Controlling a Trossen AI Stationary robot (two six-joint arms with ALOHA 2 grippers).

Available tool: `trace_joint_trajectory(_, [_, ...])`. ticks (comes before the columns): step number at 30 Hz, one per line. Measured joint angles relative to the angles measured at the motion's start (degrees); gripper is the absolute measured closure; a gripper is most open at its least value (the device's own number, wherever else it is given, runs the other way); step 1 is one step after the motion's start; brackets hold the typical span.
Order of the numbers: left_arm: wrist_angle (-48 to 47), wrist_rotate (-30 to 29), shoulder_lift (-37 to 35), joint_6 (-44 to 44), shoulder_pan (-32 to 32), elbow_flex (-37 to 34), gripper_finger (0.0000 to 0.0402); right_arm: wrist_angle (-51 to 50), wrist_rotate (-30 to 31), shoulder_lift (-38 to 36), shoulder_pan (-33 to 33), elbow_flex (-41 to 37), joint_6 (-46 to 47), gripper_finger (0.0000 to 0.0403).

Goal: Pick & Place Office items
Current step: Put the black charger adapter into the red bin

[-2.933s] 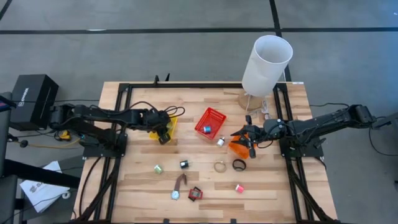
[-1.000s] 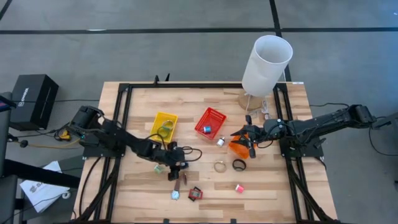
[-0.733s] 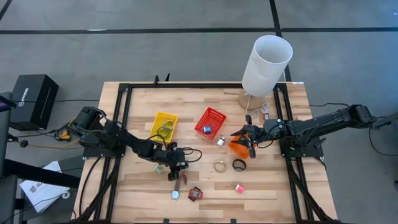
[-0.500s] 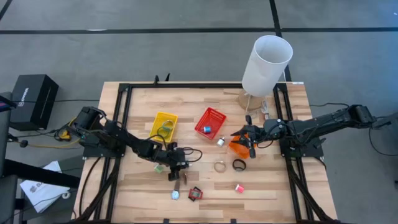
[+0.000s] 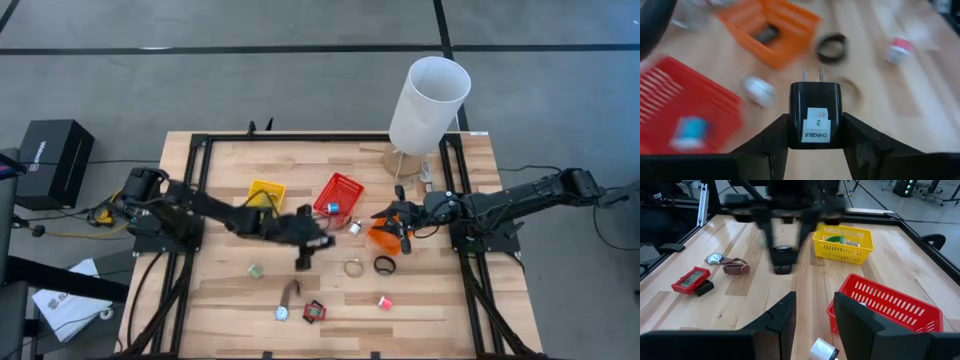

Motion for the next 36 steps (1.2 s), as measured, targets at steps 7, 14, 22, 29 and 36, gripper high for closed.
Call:
trace_joint_trajectory(7, [0.7,4.51,-0.02,5.06,11.38,1.94,0.0254,-0.01,0.0,0.0,0.0,0.0,0.0,0.028])
trace_joint_trajectory(14, [3.88,5.69,3.04,4.93,16.52,0.57,0.0254,-0.07,0.01,0.0,0.01,0.0,0.0,0.028])
trace_joint_trajectory(22, [7.23,5.77,10.31,7.45,15.83,0.54,0.0254,-0.11,0.02,-0.02,0.0,0.0,0.0,0.028])
trace_joint_trajectory(29, [8.31,4.82,12.5,7.7,17.63,0.74,0.0253,-0.07,0.02,-0.02,-0.02,0.0,0.0,0.028])
trace_joint_trajectory(36, [9.04,4.48,11.34,7.74,19.16,0.54,0.0234,-0.07,0.02,-0.02,0.0,0.0,0.0,0.028])
